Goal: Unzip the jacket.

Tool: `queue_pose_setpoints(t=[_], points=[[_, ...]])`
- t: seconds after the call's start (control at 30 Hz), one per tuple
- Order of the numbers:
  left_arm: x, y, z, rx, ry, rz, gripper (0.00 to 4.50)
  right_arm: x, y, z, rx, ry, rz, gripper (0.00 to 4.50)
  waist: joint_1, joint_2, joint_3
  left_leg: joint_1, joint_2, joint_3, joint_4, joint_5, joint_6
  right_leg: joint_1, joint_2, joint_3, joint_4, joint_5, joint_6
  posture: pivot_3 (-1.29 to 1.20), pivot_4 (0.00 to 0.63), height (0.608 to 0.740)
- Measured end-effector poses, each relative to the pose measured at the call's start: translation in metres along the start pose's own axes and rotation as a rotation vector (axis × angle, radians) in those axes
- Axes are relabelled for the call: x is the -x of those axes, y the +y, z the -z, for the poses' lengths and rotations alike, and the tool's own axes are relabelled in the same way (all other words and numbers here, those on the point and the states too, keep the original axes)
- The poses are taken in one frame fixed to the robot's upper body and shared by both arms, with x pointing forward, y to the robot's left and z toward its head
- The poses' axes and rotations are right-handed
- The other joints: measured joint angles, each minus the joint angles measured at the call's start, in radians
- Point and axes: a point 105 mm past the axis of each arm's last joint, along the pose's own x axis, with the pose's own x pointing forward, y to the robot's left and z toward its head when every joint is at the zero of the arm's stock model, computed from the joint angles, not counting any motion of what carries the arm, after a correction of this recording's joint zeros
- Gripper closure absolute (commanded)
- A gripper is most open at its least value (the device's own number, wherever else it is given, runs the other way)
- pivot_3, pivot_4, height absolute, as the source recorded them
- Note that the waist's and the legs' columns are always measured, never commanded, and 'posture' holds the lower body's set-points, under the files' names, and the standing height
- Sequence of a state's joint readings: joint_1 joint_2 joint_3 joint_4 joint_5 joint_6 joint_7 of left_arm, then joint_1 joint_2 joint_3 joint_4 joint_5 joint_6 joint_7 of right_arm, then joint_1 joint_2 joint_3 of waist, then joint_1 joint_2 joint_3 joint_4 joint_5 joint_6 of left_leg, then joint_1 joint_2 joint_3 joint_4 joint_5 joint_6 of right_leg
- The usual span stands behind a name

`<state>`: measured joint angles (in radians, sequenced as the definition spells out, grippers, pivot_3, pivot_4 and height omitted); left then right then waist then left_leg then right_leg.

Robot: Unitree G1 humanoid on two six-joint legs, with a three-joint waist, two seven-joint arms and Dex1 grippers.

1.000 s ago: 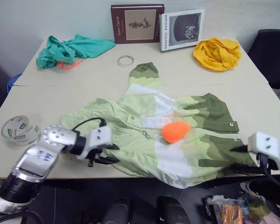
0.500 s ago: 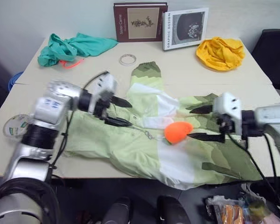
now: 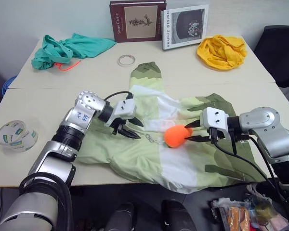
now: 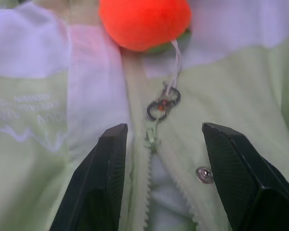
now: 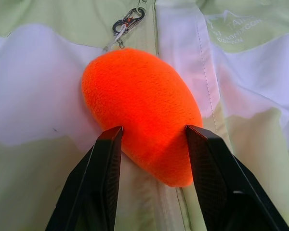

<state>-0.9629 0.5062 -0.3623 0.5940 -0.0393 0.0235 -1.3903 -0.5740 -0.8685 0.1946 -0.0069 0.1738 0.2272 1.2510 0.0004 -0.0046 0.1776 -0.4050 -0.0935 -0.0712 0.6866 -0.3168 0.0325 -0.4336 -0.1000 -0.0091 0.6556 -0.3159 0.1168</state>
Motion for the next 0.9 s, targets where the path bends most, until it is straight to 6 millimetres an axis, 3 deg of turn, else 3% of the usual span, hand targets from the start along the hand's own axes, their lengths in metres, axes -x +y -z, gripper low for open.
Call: queue_pose_setpoints(t=[0.13,0.17,0.37,0.5,0.6,0.77,0.9], points=[[-0.021,0.01,0.012,0.0,0.024,-0.096,1.99,-0.004,0.003,0.002,-0.007,-0.006,-0.011,4.36,0.01,0.0,0.0,0.0,0.0,-0.001,0.001,0.0,0.0,0.0,0.0,0.0,0.0,0.0,0.0,0.0,0.15,0.74],[-0.024,0.011,0.011,-0.002,0.019,-0.103,1.99,-0.005,0.007,0.004,-0.016,-0.007,-0.02,4.47,0.013,0.0,0.0,0.0,0.0,-0.001,0.001,0.0,0.0,0.001,0.0,0.0,0.0,0.0,0.0,0.0,0.15,0.74],[-0.03,0.013,0.015,-0.03,0.029,-0.134,1.99,-0.008,0.02,0.004,-0.038,-0.022,-0.044,4.47,0.025,0.0,-0.001,0.003,0.0,-0.001,0.006,0.0,0.0,0.005,0.0,0.0,-0.001,0.0,0.0,0.0,0.15,0.74],[-0.025,0.007,0.02,-0.041,0.044,-0.117,1.99,-0.004,0.013,0.006,-0.032,-0.012,0.022,4.47,0.023,-0.001,-0.002,0.005,0.0,-0.001,0.005,0.0,0.0,0.006,0.0,0.004,0.0,0.0,0.0,0.0,0.15,0.74],[-0.02,0.001,0.023,-0.055,0.057,-0.092,1.99,0.015,-0.003,0.02,-0.05,0.045,0.133,4.47,0.02,0.0,-0.002,0.007,0.0,0.0,0.003,-0.001,-0.001,0.006,0.001,0.007,0.0,0.0,-0.001,0.0,0.15,0.74],[-0.015,-0.005,0.027,-0.067,0.067,-0.083,1.99,0.081,-0.02,0.046,-0.126,0.139,0.359,4.47,0.022,0.0,-0.003,0.014,0.001,0.003,-0.004,0.0,-0.001,0.009,0.001,0.01,-0.001,-0.001,-0.001,0.0,0.15,0.74],[-0.012,-0.007,0.031,-0.058,0.075,-0.086,1.99,0.132,-0.021,0.063,-0.199,0.195,0.517,4.47,0.018,0.0,-0.003,0.018,0.001,0.003,-0.006,-0.001,-0.001,0.01,0.004,0.013,-0.001,-0.001,-0.001,0.0,0.15,0.74]])
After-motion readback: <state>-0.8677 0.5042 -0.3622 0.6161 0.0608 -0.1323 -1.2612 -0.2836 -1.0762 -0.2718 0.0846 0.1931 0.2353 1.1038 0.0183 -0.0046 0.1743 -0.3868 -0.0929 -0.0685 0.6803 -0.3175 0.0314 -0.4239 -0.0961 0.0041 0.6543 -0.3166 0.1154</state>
